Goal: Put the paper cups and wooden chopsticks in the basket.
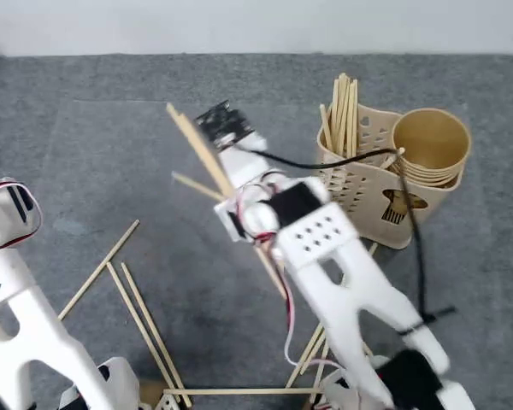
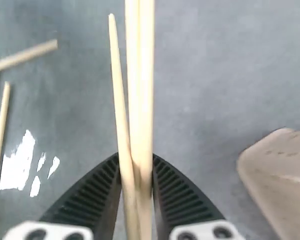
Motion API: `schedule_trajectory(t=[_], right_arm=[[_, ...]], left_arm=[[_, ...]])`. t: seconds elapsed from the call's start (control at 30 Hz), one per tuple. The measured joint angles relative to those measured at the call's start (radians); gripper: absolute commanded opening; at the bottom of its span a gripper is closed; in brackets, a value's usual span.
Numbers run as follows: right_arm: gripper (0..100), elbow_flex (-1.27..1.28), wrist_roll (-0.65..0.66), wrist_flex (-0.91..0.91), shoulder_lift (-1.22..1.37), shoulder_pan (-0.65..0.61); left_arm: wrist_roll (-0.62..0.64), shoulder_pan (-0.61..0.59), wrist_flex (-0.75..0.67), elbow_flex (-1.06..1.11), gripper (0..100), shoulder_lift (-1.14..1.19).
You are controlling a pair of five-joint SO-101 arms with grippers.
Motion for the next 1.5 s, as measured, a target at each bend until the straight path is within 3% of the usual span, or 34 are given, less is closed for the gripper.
schedule_trajectory(t=[0.43, 0.8, 1.33, 1.5], right_arm=[[0.7, -0.028, 0.003, -0.026, -0.288, 0.126], [0.7, -0.181, 0.003, -0.203, -0.290, 0.281], [0.7, -0.181, 0.003, -0.520, -0.270, 0.446], [0.7, -0.181, -0.002, -0.548, -0.190, 0.491]], left_arm=[[0.000, 0.000, 0.000, 0.000, 17, 0.000], [0.000, 0.000, 0.000, 0.028, 17, 0.000], [0.000, 0.000, 0.000, 0.028, 17, 0.000], [0.000, 0.000, 0.000, 0.028, 17, 0.000]])
